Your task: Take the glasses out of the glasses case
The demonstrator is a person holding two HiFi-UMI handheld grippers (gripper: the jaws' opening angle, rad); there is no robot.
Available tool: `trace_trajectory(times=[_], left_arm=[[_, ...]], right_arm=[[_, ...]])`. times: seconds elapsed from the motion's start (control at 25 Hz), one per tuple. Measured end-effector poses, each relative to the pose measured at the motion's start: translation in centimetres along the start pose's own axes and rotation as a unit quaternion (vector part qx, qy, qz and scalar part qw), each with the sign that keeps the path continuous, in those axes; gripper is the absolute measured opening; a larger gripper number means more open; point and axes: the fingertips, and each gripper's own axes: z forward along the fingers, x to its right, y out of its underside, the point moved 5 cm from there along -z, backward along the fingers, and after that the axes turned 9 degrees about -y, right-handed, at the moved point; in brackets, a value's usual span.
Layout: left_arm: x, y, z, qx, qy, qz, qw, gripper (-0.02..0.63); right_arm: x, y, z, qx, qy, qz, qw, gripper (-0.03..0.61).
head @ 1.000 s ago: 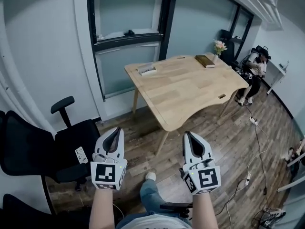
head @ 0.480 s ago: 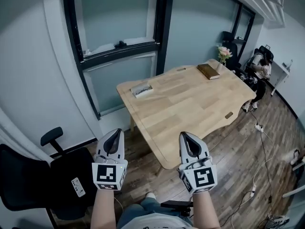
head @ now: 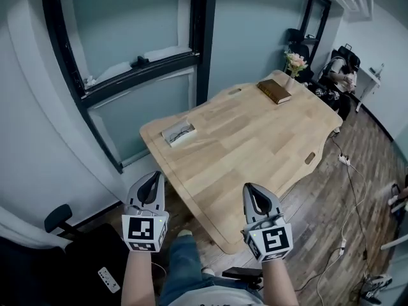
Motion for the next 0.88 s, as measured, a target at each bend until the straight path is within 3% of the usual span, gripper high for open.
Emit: trace_trajectory(times=[0.32,0.4,0.52,0.72,0.88], left_arm=[[-3.2,4.2,15.1,-0.047,0.077,-0.004,0.9959,0.023],[-3.7,5.4,18.6,-0.069,0.102,-0.01,0.9923,0.069],[-4.5,7.3,23.0,-0.101,0.136,-0.017,0.9855,0.132],[-4.3,10.5,29.3,-0.14,0.175,-0.006,0.9746,0.126],[-3.6,13.7,33.5,-0.203,0.213,0.023,0.9556,0.113]], right_arm=[[4.8,2.6,11.6,-0.043,0.056,0.039,0.997,0.011],[5.8,2.9,13.9,-0.051,0.067,0.042,0.996,0.011],[6.8,3.5,16.7,-0.072,0.08,0.048,0.993,0.011],[9.2,5.1,19.6,-0.102,0.104,0.052,0.988,0.011],[10.3,6.5,21.2,-0.126,0.111,0.061,0.984,0.011]])
